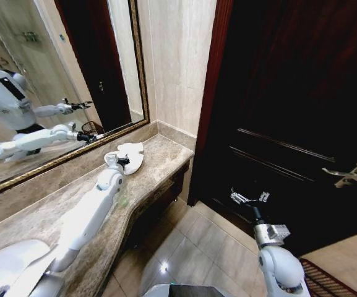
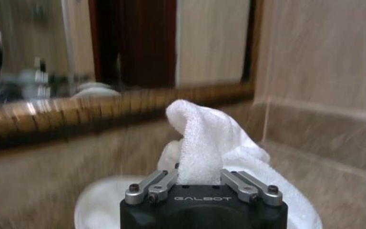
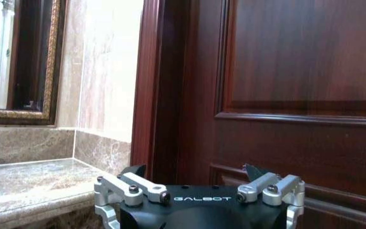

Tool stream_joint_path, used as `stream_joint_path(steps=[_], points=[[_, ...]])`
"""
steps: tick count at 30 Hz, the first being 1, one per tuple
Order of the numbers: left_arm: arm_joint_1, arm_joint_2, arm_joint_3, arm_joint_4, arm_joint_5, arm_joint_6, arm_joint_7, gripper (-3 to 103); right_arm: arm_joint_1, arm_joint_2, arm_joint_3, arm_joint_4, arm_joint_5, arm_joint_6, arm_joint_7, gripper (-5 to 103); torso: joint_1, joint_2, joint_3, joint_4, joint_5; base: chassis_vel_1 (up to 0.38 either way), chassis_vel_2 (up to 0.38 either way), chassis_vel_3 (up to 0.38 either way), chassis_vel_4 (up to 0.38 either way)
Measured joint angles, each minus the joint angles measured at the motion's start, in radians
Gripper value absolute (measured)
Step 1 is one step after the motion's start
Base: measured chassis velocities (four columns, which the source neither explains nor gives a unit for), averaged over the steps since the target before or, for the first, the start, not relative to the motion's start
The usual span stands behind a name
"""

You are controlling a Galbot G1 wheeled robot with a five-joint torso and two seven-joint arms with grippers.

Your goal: Discard the used towel into the hamper.

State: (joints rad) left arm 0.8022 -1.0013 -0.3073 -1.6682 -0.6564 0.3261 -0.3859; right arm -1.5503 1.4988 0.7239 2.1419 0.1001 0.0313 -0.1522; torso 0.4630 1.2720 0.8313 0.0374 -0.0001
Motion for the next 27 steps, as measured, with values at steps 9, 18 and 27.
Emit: stream_joint_path(steps=[9,18,27], points=[[0.236,0.047,-0.151,-0.38,0.019,-0.002,0.007,14,-0.009,0.006,0.003,0.012,0.014,0.005,0.008,100,0.0,0.0,0.0,-0.0001,0.0003,0.0,0.0,0.0,0.0],[0.469,0.02,-0.242,-0.582,0.055,0.005,0.002,14,-0.026,0.014,0.004,0.037,0.028,0.013,0.012,100,0.0,0.0,0.0,0.0002,0.0003,0.0,0.0,0.0,0.0],[0.585,-0.077,-0.277,-0.649,0.136,-0.037,0.043,14,-0.06,0.004,0.02,0.093,0.055,-0.021,0.026,100,0.0,0.0,0.0,0.0,0.0001,0.0,0.0,0.0,0.0]])
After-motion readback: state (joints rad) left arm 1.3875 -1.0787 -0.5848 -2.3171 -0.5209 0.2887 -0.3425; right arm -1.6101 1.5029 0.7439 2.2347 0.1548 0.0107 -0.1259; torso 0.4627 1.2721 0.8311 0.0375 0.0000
